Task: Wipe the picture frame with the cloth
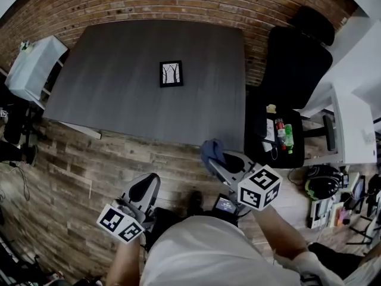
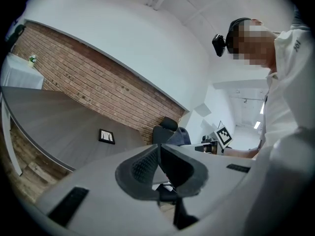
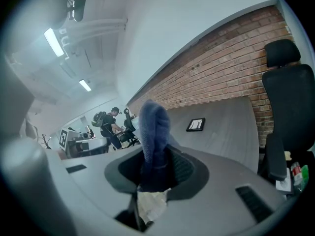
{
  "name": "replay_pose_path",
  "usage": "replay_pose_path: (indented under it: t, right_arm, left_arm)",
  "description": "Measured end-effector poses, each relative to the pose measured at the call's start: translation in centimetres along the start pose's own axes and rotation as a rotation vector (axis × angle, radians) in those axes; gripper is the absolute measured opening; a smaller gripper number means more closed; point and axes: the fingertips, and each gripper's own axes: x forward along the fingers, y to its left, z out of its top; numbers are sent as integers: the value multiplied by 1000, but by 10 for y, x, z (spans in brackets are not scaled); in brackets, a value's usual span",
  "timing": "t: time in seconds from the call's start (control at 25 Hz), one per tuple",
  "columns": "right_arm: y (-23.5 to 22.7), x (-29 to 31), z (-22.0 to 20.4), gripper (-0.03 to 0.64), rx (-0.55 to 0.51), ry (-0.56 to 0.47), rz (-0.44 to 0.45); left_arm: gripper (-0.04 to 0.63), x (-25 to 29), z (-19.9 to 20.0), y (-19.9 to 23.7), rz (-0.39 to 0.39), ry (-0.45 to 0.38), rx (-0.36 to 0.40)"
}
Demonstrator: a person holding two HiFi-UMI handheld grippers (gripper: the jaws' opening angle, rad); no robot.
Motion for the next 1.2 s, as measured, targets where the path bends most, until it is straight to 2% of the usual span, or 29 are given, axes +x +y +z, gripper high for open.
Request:
replay_pose_path:
  t: [0.24, 0.48, 0.64, 0.72, 0.96, 1.2]
  right_arm:
    - [-19, 20, 8, 106, 15, 17, -11]
    - [-34, 62, 18, 106, 3, 44, -60]
    - [-50, 102, 28, 106, -7, 80, -129]
    - [-56, 122, 35, 106, -9, 99, -160]
    - [-74, 184, 49, 107, -75, 180, -260]
    - [-90, 225, 61, 107, -194, 290, -337]
  left_arm:
    - [11, 15, 0, 20, 8, 41, 6]
    - [13, 39, 9, 74, -27, 83, 18]
    - [86, 61, 19, 123, -63, 147, 41]
    - [103, 72, 26, 148, -88, 182, 59]
    - [117, 102, 36, 219, -154, 258, 94]
    - [118, 127, 31, 264, -213, 324, 115]
